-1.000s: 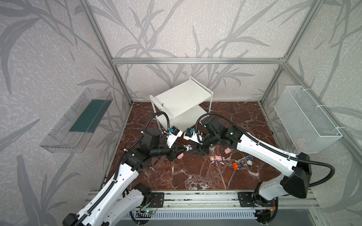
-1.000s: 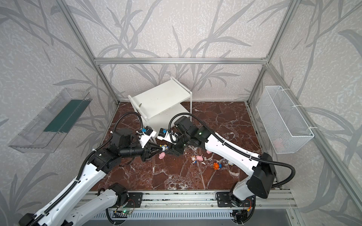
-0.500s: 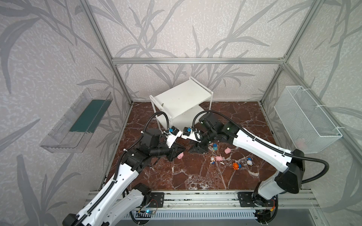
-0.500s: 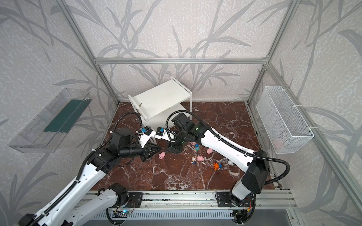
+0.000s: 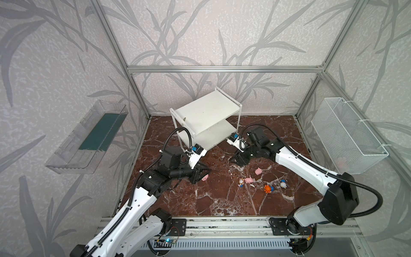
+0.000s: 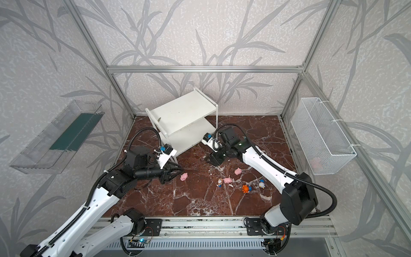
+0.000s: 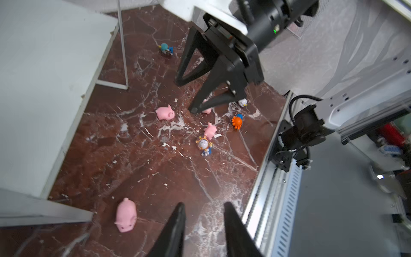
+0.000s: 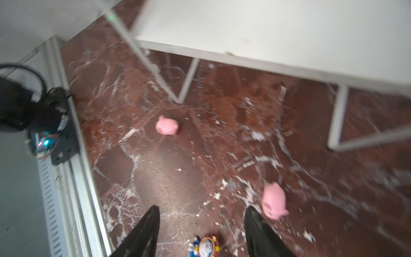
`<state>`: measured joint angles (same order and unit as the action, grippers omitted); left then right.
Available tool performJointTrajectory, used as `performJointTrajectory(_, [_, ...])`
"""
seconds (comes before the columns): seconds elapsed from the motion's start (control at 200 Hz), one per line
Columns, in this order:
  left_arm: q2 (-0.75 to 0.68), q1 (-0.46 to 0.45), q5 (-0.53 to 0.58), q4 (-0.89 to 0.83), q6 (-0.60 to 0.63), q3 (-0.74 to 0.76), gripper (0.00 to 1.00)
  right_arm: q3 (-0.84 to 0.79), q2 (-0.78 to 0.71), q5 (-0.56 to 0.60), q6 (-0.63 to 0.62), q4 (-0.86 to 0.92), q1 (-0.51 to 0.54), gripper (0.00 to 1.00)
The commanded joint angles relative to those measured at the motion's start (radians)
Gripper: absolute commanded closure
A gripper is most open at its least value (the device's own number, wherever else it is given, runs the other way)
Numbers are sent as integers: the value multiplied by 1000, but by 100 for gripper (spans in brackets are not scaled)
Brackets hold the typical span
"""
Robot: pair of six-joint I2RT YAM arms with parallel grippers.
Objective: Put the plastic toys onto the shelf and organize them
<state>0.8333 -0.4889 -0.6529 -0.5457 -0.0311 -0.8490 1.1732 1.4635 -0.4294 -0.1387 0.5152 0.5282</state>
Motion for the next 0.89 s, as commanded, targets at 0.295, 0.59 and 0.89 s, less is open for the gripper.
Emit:
performJointTrajectory(0.295, [-39, -1, 14, 15, 14, -1, 1, -23, 176, 138, 347, -342, -343, 29])
performJointTrajectory(0.59, [-64, 0, 24, 20, 16, 7, 1, 253, 491, 273, 283, -176, -411, 29])
performJointTrajectory(0.89, [-65, 0, 24, 24, 17, 6, 1, 295, 590, 322, 317, -166, -482, 32])
